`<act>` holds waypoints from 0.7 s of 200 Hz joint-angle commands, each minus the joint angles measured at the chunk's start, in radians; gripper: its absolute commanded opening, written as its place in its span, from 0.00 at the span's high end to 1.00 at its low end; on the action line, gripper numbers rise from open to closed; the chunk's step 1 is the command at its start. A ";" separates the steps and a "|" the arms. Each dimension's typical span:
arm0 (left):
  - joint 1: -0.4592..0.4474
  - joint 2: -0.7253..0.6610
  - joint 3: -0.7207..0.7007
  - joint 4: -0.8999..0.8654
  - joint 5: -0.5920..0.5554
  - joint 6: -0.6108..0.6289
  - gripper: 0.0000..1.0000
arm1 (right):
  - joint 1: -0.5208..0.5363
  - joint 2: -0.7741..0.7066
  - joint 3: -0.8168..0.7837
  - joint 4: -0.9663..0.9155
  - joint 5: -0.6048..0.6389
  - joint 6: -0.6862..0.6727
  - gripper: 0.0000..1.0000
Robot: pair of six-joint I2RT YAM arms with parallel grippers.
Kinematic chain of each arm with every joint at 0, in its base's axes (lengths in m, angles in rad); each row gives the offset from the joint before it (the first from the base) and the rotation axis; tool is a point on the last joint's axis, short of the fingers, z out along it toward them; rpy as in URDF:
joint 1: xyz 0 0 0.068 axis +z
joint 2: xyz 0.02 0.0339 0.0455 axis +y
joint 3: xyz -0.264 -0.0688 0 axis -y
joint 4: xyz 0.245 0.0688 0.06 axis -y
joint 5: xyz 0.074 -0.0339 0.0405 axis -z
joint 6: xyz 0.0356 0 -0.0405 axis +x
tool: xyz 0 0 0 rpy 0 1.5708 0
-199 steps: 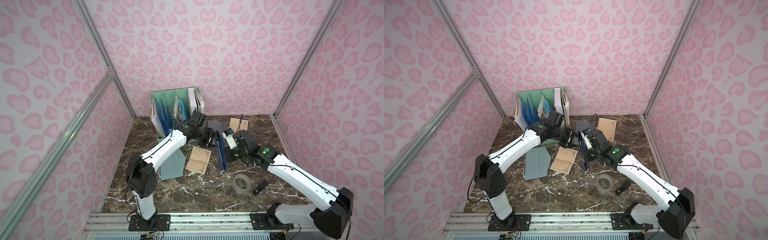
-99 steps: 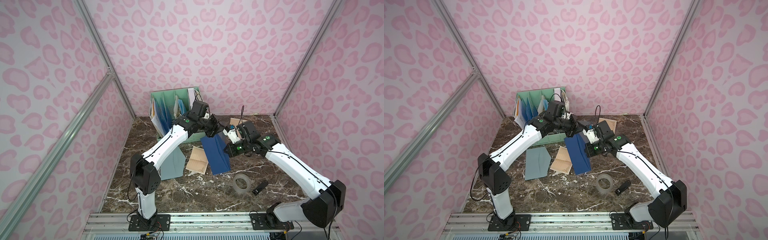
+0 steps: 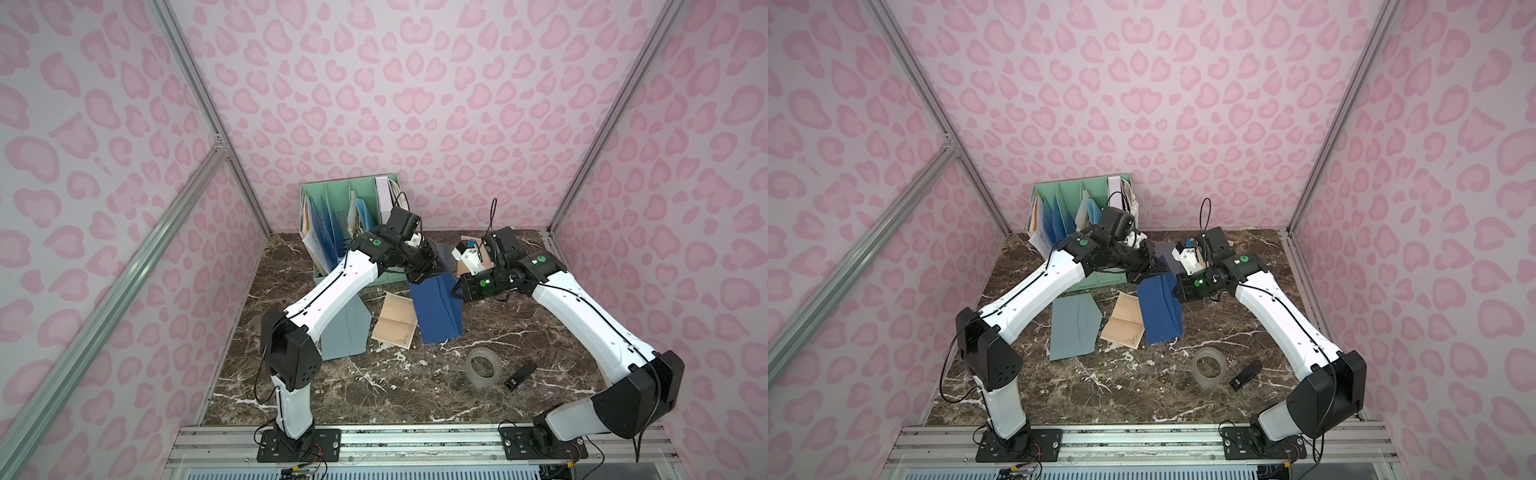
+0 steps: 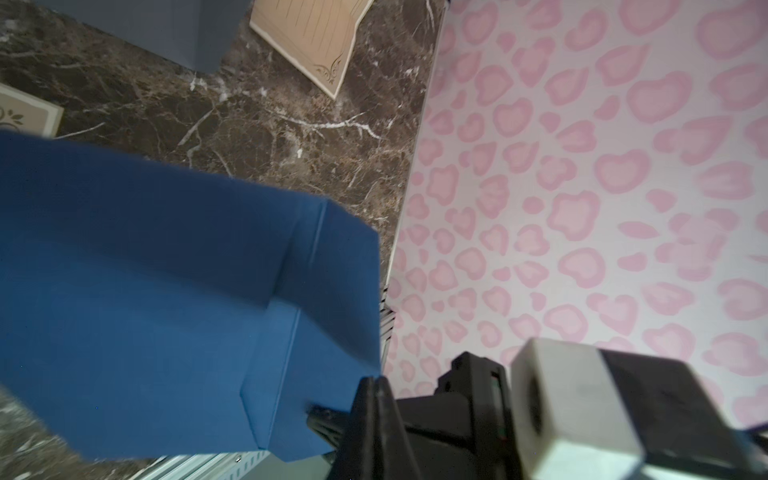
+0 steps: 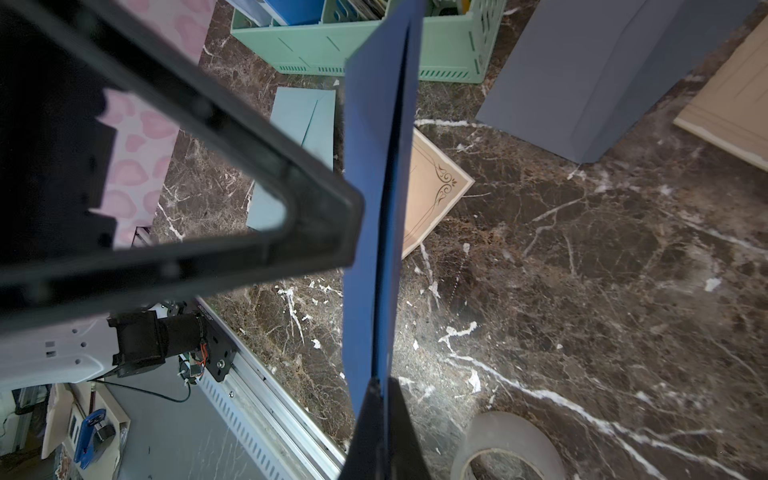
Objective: Take the letter paper out of the envelope
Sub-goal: Take out the letter paper from the envelope.
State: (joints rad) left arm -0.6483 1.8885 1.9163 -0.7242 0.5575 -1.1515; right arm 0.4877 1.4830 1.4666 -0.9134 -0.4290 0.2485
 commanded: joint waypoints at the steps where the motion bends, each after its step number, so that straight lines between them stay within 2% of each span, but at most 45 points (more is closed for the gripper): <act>1: -0.009 0.023 0.055 -0.159 -0.031 0.073 1.00 | 0.004 0.016 0.026 -0.048 0.027 -0.013 1.00; 96: -0.045 0.077 0.067 -0.134 -0.064 0.115 1.00 | 0.042 0.021 0.077 -0.055 -0.008 -0.001 1.00; 140: -0.050 0.111 0.128 -0.239 -0.094 0.155 1.00 | 0.053 0.035 0.110 -0.092 0.049 -0.018 1.00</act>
State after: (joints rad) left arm -0.6945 1.9934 2.0289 -0.9062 0.4797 -1.0382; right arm 0.5320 1.5154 1.5639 -1.0046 -0.3851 0.2527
